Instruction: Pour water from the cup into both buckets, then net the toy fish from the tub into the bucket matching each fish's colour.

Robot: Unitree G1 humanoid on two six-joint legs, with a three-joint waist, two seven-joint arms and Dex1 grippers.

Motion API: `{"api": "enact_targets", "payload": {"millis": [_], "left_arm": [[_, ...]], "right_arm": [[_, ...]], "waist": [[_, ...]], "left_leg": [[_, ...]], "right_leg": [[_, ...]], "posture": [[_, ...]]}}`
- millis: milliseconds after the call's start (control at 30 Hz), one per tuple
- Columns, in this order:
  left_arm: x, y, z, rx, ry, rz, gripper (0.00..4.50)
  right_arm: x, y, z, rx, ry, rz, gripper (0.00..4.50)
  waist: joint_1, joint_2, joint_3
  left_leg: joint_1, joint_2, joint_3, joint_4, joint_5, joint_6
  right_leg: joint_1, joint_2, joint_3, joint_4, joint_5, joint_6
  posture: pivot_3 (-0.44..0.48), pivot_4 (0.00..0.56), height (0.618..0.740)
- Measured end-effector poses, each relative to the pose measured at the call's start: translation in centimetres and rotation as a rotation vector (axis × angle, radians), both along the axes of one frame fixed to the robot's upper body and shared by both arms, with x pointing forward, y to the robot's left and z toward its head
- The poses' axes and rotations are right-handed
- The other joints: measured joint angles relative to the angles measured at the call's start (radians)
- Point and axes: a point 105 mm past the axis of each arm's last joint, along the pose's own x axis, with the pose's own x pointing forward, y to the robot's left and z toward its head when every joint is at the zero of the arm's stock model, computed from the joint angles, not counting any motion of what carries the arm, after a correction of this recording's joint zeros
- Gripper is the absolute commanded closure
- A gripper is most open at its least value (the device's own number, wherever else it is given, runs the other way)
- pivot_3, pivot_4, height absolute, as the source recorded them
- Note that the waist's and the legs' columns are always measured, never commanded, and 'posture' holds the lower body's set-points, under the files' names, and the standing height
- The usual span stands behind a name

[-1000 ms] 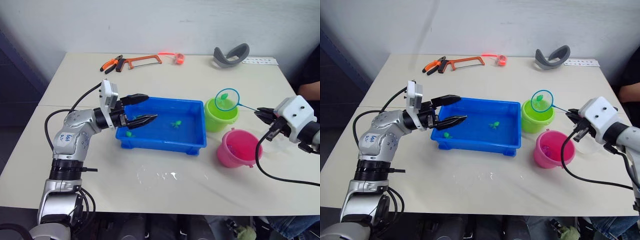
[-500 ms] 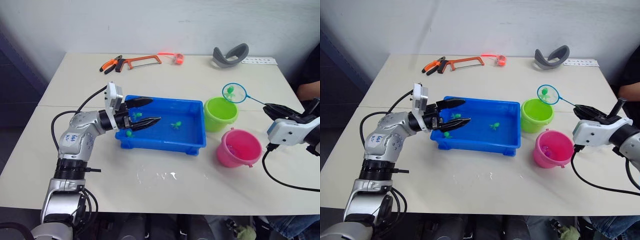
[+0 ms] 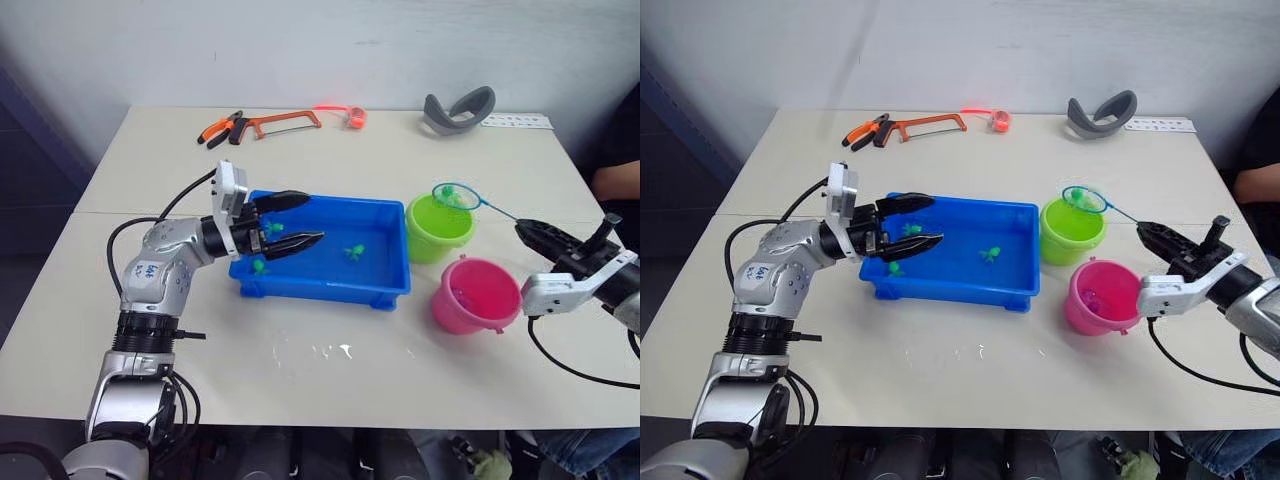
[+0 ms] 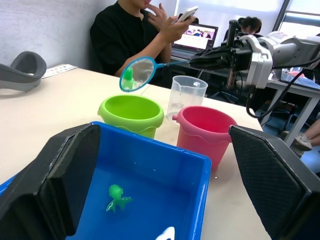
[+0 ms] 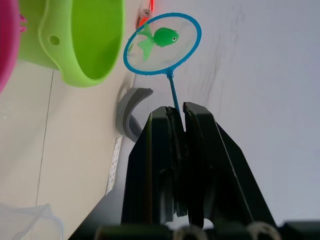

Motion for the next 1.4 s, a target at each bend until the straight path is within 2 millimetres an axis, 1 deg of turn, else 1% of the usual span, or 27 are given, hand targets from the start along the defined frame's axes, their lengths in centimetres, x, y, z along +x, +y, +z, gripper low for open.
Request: {"api": "enact_targets", "payload": {"millis": [100, 267, 500, 600, 700, 800, 867, 900, 967, 1033, 1067, 1133, 1200, 1267, 1333, 1400], "left_arm": [[0.1, 0.0, -0.4, 0.003, 0.016, -0.002, 0.05], [0.1, -0.2, -0.2, 0.002, -0.002, -0.014, 0.05], [0.2, -0.6, -0.5, -0.016, 0.002, -0.028, 0.05], [0.3, -0.7, -0.5, -0.019, -0.004, -0.029, 0.05], [0.3, -0.9, -0.1, -0.022, -0.021, -0.033, 0.05], [0.5, -1.2, 0.1, -0.026, -0.033, -0.036, 0.05], [0.6, -1.2, -0.1, -0.031, -0.024, -0.033, 0.05], [0.6, -1.3, -0.2, -0.034, -0.02, -0.034, 0.05], [0.6, -1.4, -0.2, -0.038, -0.02, -0.037, 0.05], [0.6, -1.4, -0.2, -0.038, -0.021, -0.036, 0.05], [0.6, -1.4, -0.2, -0.038, -0.021, -0.035, 0.05], [0.6, -1.4, -0.2, -0.038, -0.021, -0.035, 0.05], [0.7, -1.4, -0.2, -0.038, -0.022, -0.033, 0.05], [0.7, -1.3, -0.1, -0.038, -0.023, -0.032, 0.05], [0.7, -1.3, -0.1, -0.038, -0.023, -0.032, 0.05], [0.7, -1.3, -0.1, -0.037, -0.023, -0.031, 0.05]], "right_arm": [[0.2, 0.3, -0.5, -0.021, 0.0, 0.014, 4.5], [0.5, 0.5, -1.1, -0.072, -0.001, 0.019, 4.5], [0.8, 0.3, 0.2, -0.061, -0.078, 0.007, 4.5], [0.9, -0.4, 0.3, -0.052, -0.097, -0.015, 4.5], [1.0, -0.6, -0.7, -0.043, -0.071, -0.021, 4.5], [1.0, -0.5, -3.0, -0.037, 0.007, -0.022, 4.5], [0.9, -0.2, -3.7, -0.031, 0.038, -0.016, 4.5], [0.9, -0.2, -3.6, -0.019, 0.042, -0.014, 4.5], [0.8, 0.2, -2.8, 0.003, 0.02, -0.003, 4.5], [0.7, 0.3, -1.3, 0.018, -0.029, 0.0, 4.5], [0.8, 0.0, -0.7, 0.021, -0.052, -0.013, 4.5], [0.8, -0.4, -0.8, 0.023, -0.054, -0.035, 4.5], [0.7, -0.8, -2.2, 0.027, -0.017, -0.054, 4.5], [0.6, -0.4, -3.3, 0.041, 0.015, -0.046, 4.5], [0.5, 0.0, -3.0, 0.064, 0.01, -0.035, 4.5], [0.5, 0.2, -1.6, 0.115, -0.014, -0.025, 4.5]], "waist": [[0.0, 0.0, 0.0], [0.001, 0.0, 0.0], [0.0, 0.0, 0.0], [0.001, 0.0, 0.0], [0.001, 0.0, 0.0], [0.0, 0.0, 0.0], [0.0, 0.0, 0.0], [0.0, 0.0, 0.0], [0.0, 0.0, 0.0], [0.0, 0.0, 0.0], [0.0, 0.0, 0.0], [0.0, 0.0, 0.0], [0.003, 0.0, 0.0], [0.002, 0.0, 0.0], [0.002, 0.001, 0.0], [0.002, 0.001, 0.0]], "left_leg": [[0.0, 0.0, 0.0, 0.0, 0.0, 0.0], [0.0, 0.0, 0.0, 0.0, 0.0, 0.0], [0.0, 0.0, 0.0, 0.0, 0.0, 0.0], [0.0, 0.0, 0.0, 0.0, 0.0, 0.0], [0.0, 0.0, 0.0, 0.0, 0.0, 0.0], [0.0, 0.0, 0.0, 0.0, 0.0, 0.0], [0.0, 0.0, 0.0, 0.0, 0.0, 0.0], [0.0, 0.0, 0.0, 0.0, 0.0, 0.0], [0.0, 0.0, 0.0, 0.0, 0.0, 0.0], [0.0, 0.001, 0.0, 0.0, 0.0, 0.0], [0.0, 0.001, 0.0, 0.0, 0.0, 0.0], [0.0, 0.001, 0.0, 0.0, 0.0, 0.0], [0.0, 0.001, -0.001, 0.0, 0.0, 0.0], [0.0, 0.001, 0.0, 0.0, 0.0, 0.0], [0.0, 0.001, 0.0, 0.0, 0.0, 0.0], [0.0, 0.001, 0.0, 0.0, 0.001, 0.0]], "right_leg": [[0.0, 0.0, 0.0, 0.0, 0.0, 0.0], [0.0, 0.0, 0.0, 0.0, 0.0, 0.0], [0.0, 0.001, 0.0, 0.0, 0.0, 0.0], [0.0, 0.001, 0.0, 0.0, 0.0, 0.0], [0.0, 0.001, 0.0, 0.0, 0.0, 0.0], [0.0, 0.001, 0.0, 0.0, 0.0, 0.0], [0.0, 0.001, -0.001, 0.0, 0.0, 0.0], [0.0, 0.001, -0.001, 0.0, 0.0, 0.0], [0.0, 0.001, -0.001, 0.0, 0.0, 0.0], [0.0, 0.002, -0.001, 0.0, 0.0, 0.0], [0.0, 0.002, 0.0, 0.0, 0.0, 0.0], [0.0, 0.002, 0.0, 0.0, 0.0, 0.0], [0.0, 0.002, 0.0, 0.0, 0.0, 0.0], [0.0, 0.002, 0.0, 0.0, 0.0, 0.0], [0.0, 0.002, -0.001, 0.0, 0.0, 0.0], [0.0, 0.002, -0.001, 0.0, 0.0, 0.0]], "posture": [[0.0, 0.15, 0.74], [0.0, 0.15, 0.74], [0.0, 0.15, 0.74], [0.0, 0.15, 0.74], [0.0, 0.15, 0.74], [0.0, 0.15, 0.74], [0.0, 0.15, 0.74], [0.0, 0.15, 0.74], [0.0, 0.15, 0.74], [0.0, 0.15, 0.74], [0.0, 0.15, 0.74], [0.0, 0.15, 0.74], [0.0, 0.15, 0.74], [0.0, 0.15, 0.74], [0.0, 0.15, 0.74], [0.0, 0.15, 0.74]]}}
